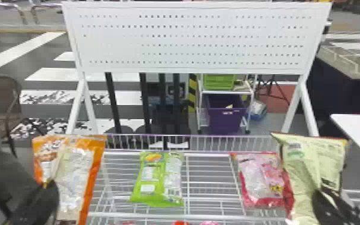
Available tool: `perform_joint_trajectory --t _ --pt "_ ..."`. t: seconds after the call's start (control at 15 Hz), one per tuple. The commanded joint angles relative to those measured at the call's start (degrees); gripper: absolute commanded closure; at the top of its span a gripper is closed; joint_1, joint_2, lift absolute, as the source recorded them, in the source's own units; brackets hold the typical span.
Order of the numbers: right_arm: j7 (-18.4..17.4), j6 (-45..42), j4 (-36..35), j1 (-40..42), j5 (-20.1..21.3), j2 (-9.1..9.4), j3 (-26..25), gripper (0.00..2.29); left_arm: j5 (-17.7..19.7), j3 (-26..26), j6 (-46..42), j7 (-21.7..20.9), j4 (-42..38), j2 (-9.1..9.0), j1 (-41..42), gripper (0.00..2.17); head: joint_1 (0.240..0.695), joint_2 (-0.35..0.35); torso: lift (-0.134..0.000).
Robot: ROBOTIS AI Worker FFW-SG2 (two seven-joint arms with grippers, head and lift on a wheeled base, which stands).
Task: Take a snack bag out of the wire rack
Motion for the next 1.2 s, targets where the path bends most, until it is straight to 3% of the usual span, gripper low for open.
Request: perform_joint_trajectory --t 0.0,1.13 --pt "0.0 -0.7 -0.8 2.0 0.6 0.62 -1.0 2.25 0.0 -0.3 0.2 0.0 0.1 -0.09 -0.3 1.87 0.499 0.0 0.0" --pt "1.3 -0.1 -1.6 2.6 1.4 0.71 -0.3 2.25 -0.1 -0.2 0.0 -0.1 -0.9 0.0 0.6 1.87 0.499 0.0 0.0"
